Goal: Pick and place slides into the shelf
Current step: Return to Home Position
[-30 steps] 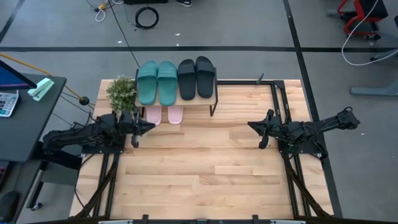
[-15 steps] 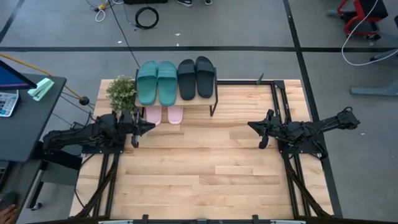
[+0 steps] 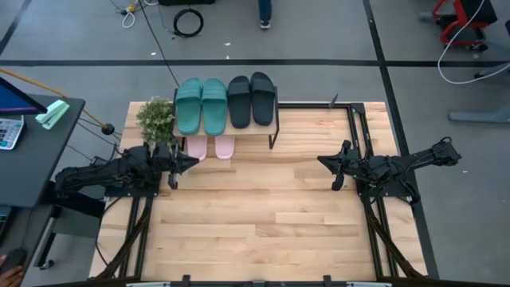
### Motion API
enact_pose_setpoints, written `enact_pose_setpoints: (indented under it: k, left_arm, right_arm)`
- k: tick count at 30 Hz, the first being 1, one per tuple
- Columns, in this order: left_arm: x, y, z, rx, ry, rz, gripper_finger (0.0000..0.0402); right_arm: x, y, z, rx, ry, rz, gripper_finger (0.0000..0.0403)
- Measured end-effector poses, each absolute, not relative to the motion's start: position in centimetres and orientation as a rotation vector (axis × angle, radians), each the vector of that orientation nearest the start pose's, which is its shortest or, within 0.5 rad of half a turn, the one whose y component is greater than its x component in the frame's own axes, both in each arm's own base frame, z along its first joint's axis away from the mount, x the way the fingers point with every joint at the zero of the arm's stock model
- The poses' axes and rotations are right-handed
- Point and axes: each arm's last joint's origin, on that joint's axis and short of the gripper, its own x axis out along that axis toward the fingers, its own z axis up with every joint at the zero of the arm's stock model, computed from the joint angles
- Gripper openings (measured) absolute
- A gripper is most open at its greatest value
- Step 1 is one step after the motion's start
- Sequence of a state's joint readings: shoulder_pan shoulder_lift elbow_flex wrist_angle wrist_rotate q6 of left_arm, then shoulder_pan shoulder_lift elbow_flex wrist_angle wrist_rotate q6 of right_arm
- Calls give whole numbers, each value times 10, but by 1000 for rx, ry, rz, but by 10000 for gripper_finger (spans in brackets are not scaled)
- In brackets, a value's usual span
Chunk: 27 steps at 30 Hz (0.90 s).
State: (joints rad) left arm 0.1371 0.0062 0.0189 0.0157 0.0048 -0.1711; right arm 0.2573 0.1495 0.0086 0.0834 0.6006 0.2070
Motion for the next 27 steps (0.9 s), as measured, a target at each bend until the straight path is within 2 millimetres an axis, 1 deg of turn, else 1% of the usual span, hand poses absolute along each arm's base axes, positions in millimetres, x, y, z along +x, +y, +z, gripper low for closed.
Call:
enact_pose_setpoints:
  k: [5,16,27]
  left_arm:
    - [96,13,171,-169,-40,130,36]
    - [96,13,171,-169,-39,130,23]
    - [96,13,171,-169,-40,130,36]
  right_arm:
    - [102,10,163,181,16,-347,9]
    - [102,10,163,181,17,-347,10]
    - [102,10,163,181,17,-347,10]
